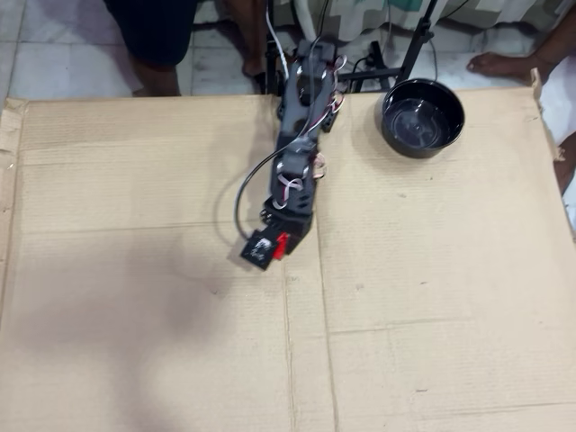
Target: Grasp a lego block and put it in the bin.
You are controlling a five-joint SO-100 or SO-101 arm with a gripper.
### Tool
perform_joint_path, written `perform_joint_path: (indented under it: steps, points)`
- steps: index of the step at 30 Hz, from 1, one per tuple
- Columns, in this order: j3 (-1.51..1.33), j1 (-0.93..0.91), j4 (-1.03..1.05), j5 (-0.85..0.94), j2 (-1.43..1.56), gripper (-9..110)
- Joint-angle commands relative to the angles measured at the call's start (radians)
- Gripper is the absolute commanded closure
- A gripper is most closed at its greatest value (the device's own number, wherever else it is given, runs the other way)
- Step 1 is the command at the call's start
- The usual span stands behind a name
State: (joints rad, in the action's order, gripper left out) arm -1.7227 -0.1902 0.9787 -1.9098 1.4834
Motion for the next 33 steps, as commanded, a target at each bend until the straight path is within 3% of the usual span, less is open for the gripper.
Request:
perform_joint_path:
  steps: [1, 7, 16, 33]
  points:
    - [0.029, 0.054, -0.006, -0.005, 0.107, 101]
    - [0.029, 0.1, 0.006, -0.006, 0.213, 101]
    - [0.043, 0.16, 0.236, -0.006, 0.436, 101]
    - [0.031, 0.512, 0.419, -0.008, 0.706, 101]
